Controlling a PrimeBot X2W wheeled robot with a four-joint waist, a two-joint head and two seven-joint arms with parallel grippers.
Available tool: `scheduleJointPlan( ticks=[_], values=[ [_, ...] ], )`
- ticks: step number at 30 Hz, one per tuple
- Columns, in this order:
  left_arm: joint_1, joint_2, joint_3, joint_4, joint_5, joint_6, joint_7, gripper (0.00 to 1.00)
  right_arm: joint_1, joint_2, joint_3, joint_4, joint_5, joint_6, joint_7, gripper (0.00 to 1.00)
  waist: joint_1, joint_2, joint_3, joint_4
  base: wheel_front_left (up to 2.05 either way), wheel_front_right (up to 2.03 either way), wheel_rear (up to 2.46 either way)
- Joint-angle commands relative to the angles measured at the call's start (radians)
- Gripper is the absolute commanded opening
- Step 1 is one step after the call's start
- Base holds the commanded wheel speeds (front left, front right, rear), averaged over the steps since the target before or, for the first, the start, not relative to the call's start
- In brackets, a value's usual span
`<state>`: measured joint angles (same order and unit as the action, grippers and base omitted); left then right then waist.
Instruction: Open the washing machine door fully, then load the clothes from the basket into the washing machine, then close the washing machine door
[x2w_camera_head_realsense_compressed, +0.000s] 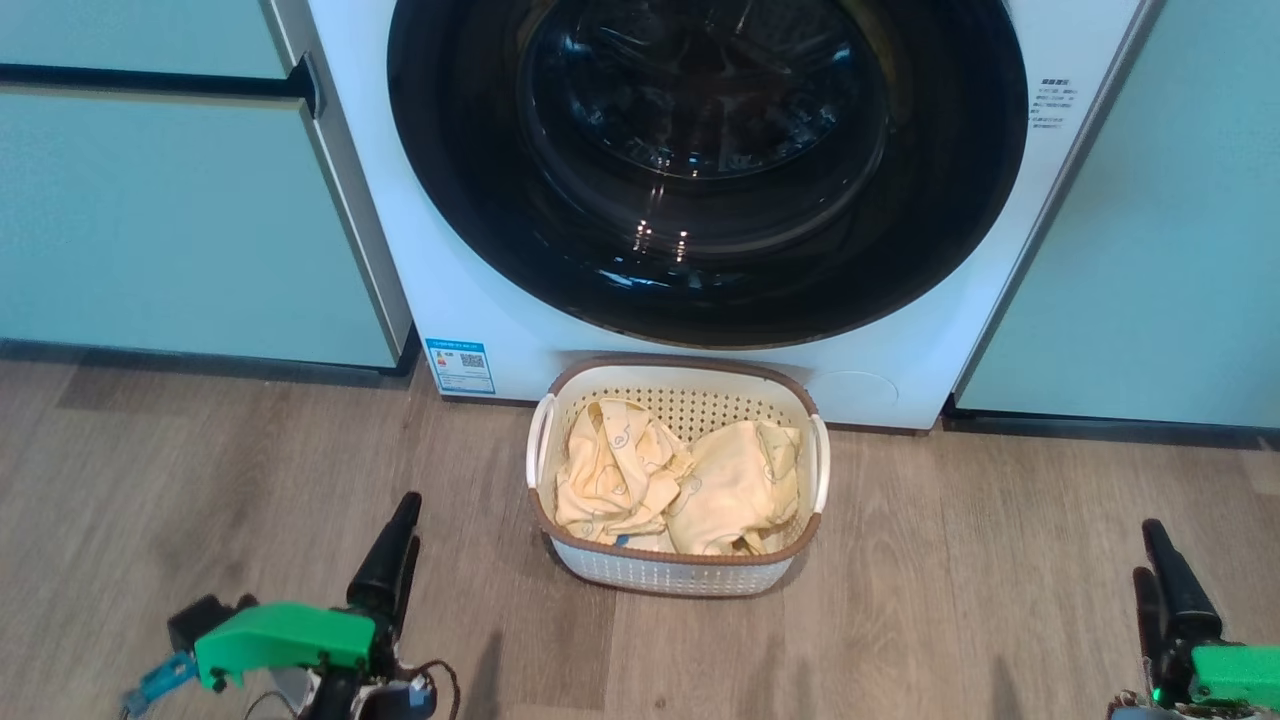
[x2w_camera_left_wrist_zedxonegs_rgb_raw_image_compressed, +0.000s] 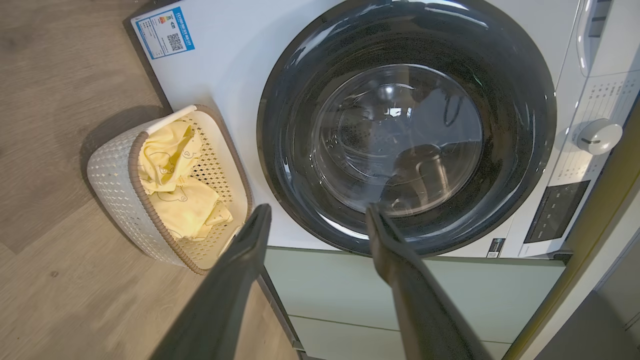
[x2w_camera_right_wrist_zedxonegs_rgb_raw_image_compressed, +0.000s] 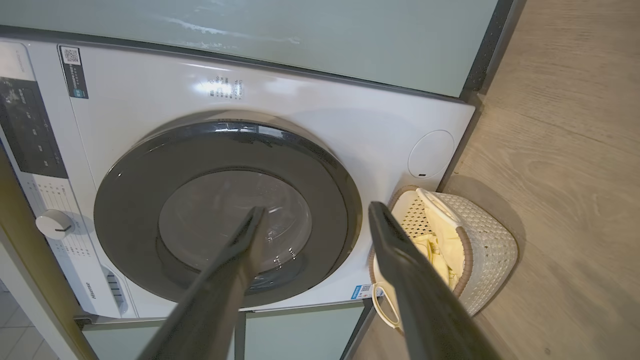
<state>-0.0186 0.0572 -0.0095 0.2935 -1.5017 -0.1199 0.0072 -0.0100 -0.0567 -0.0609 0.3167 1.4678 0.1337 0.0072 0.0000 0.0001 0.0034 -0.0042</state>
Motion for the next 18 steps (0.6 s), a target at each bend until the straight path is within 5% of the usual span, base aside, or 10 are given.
scheduleJointPlan(
  ticks=[1,18],
  values=[
    [-0.057,0.017,0.012,-0.042,0.039,-0.003,-0.014,1.0,-0.064,-0.025,0.008,-0.029,-0.037,-0.001,-0.013,1.0,0.0,-0.0001,0.0,0.0,0.0,0.0,0.0],
    [-0.059,0.0,0.022,-0.063,0.423,-0.005,-0.061,1.0,-0.083,-0.023,0.01,-0.012,-0.359,-0.001,-0.06,1.0,0.0,-0.0001,-0.001,-0.006,0.0,0.0,0.0]
  ],
)
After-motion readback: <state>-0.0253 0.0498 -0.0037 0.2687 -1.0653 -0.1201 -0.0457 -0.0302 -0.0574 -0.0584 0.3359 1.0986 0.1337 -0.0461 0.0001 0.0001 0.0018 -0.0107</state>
